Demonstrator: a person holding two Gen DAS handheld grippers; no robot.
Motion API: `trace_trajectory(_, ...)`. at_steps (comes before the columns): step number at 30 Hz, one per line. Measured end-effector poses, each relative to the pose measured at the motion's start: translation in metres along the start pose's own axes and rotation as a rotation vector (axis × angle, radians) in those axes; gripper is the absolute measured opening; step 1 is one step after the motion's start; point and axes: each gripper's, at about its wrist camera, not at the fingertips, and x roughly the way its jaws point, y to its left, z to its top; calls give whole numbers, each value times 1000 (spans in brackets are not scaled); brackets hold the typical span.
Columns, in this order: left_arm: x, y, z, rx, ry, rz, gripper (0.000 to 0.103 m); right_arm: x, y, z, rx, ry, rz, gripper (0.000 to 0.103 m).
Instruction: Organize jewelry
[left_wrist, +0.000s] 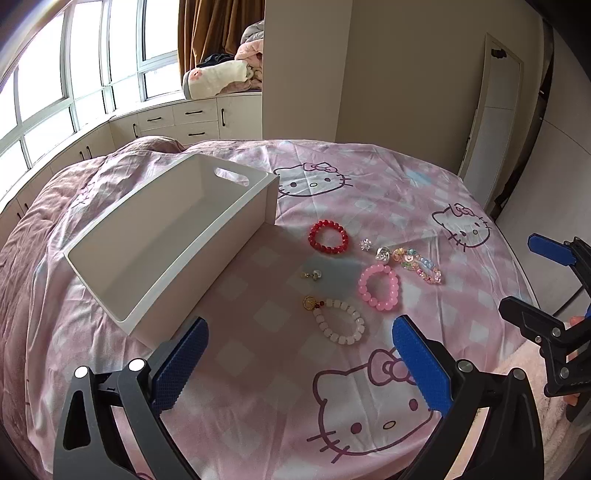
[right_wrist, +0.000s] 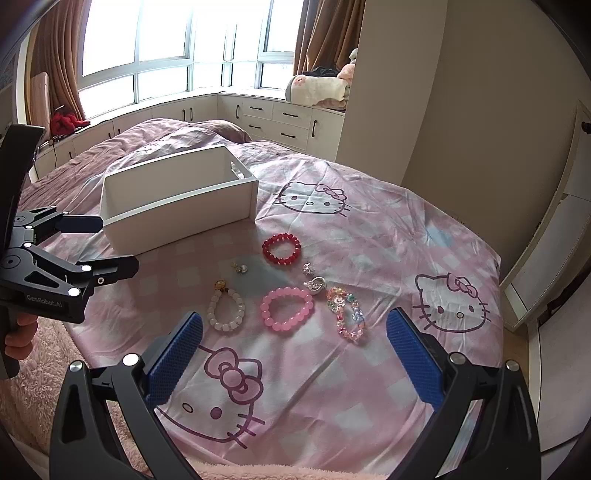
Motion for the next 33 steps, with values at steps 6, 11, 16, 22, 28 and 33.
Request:
trace_trajectory(6,-3,1,0,-19,-22,8,101,0,1,0,4,2,-1,98)
trace_trajectory(11,-1,5,-1,-30,-8,6,101,0,1,-1,4,3,1,98)
trace_trajectory(16,-1,4,-1,-21,-6,11,101,0,1,-2,5,3,-2,98)
trace_trajectory(22,-2,3,-1,-11,-9,15,101,-1,-3,-3,28,-3,-4,98)
trace_trajectory(28,-3,3,1,-22,-10,9,101,-1,-1,-3,21,-1,0,98)
trace_trajectory(33,-3,4,0,-27,-9,12,101,-2,0,-4,20,-4,-3,98)
